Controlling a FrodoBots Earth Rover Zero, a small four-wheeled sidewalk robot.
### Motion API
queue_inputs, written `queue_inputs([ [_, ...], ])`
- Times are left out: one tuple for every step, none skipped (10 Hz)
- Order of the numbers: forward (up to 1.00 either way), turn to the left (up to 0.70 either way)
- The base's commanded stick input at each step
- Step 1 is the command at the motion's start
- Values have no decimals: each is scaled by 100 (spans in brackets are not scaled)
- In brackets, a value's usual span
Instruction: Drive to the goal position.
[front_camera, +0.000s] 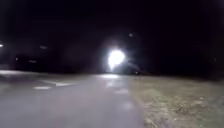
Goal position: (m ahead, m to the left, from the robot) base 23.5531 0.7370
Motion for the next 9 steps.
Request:
queue_inputs([
  [40, 0],
  [40, 0],
  [40, 0],
  [40, 0],
  [40, 0],
  [40, 0],
  [40, 0],
  [40, 0],
  [40, 0],
])
